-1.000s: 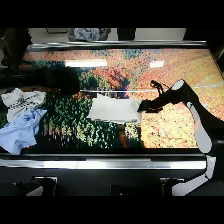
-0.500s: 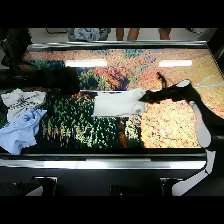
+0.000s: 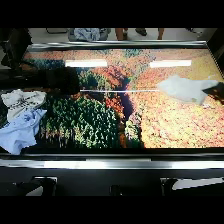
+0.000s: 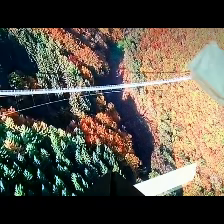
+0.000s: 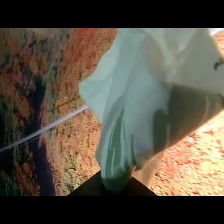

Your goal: Fold the shirts.

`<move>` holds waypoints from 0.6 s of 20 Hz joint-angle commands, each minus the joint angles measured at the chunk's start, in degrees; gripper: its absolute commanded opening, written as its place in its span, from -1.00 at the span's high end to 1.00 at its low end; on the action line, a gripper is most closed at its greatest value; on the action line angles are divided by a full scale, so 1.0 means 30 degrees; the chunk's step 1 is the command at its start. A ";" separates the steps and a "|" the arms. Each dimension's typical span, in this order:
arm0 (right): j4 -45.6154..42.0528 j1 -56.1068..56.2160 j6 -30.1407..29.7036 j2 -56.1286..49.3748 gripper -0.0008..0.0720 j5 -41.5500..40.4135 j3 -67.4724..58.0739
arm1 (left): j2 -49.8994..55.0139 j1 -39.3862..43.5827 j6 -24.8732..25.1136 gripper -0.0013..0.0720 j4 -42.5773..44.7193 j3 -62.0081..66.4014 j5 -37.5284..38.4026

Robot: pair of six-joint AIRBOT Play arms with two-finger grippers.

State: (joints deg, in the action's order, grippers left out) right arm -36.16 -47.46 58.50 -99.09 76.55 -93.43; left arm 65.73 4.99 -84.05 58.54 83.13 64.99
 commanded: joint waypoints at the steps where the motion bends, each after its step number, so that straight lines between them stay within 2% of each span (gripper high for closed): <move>1: -0.1982 -0.4284 0.0000 0.0714 0.84 0.2441 -0.0058 | 0.0022 -0.0007 -0.0007 0.87 0.0000 0.0000 0.0000; 4: -0.8888 -0.5603 0.0940 0.0750 0.84 0.5289 0.0058 | 0.0022 -0.0007 -0.0044 0.87 -0.0007 0.0000 0.0007; 6: -1.3588 -0.5603 0.2164 0.0889 0.83 0.5748 0.0532 | 0.0015 -0.0007 -0.0372 0.87 -0.0007 0.0000 0.0029; 12: -1.5395 -0.5603 0.3526 0.2120 0.83 0.3716 0.5450 | 0.0000 0.0036 -0.0415 0.87 -0.0007 0.0000 0.0073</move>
State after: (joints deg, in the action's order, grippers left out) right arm -75.85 -63.77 66.30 -94.37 89.82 -83.50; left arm 65.78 5.08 -85.01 58.50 83.13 65.21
